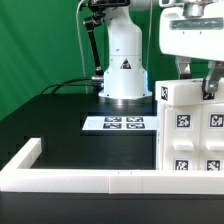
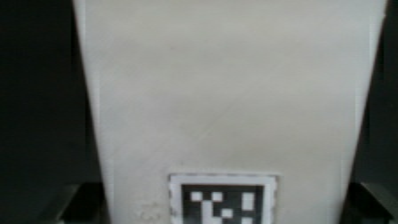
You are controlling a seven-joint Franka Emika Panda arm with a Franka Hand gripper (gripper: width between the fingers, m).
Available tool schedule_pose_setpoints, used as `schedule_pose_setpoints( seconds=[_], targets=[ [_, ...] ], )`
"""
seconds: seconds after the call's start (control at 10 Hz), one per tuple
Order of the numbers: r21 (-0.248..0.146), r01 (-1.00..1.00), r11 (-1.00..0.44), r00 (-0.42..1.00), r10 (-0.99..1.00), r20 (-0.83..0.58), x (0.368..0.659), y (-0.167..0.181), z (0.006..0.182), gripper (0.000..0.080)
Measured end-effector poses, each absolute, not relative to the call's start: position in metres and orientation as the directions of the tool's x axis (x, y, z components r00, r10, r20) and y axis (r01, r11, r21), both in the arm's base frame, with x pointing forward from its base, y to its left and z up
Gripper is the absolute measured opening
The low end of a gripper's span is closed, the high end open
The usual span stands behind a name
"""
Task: Assemble cabinet
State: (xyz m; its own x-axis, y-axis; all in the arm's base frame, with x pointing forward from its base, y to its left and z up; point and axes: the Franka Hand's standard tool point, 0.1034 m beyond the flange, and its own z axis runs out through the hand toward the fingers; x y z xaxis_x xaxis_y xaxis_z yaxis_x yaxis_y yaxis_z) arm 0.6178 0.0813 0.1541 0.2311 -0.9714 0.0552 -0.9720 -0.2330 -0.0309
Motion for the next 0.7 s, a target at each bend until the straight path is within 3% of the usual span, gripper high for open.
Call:
schedule_pose_setpoints(
  seconds=[0.3, 0.6, 0.7],
  targets=[
    [-0.035, -0.996, 0.081, -0.082, -0.996, 0.023, 0.6145, 0.0812, 0.1538, 0.0554],
    [-0.003, -0.942, 0.336, -0.336, -0.942, 0.0, 0.6086, 0.0783, 0.1532, 0.0554],
    [0.002, -0.934, 0.358, -0.358, -0.934, -0.015, 0.6083, 0.0781, 0.1534, 0.0554]
  ],
)
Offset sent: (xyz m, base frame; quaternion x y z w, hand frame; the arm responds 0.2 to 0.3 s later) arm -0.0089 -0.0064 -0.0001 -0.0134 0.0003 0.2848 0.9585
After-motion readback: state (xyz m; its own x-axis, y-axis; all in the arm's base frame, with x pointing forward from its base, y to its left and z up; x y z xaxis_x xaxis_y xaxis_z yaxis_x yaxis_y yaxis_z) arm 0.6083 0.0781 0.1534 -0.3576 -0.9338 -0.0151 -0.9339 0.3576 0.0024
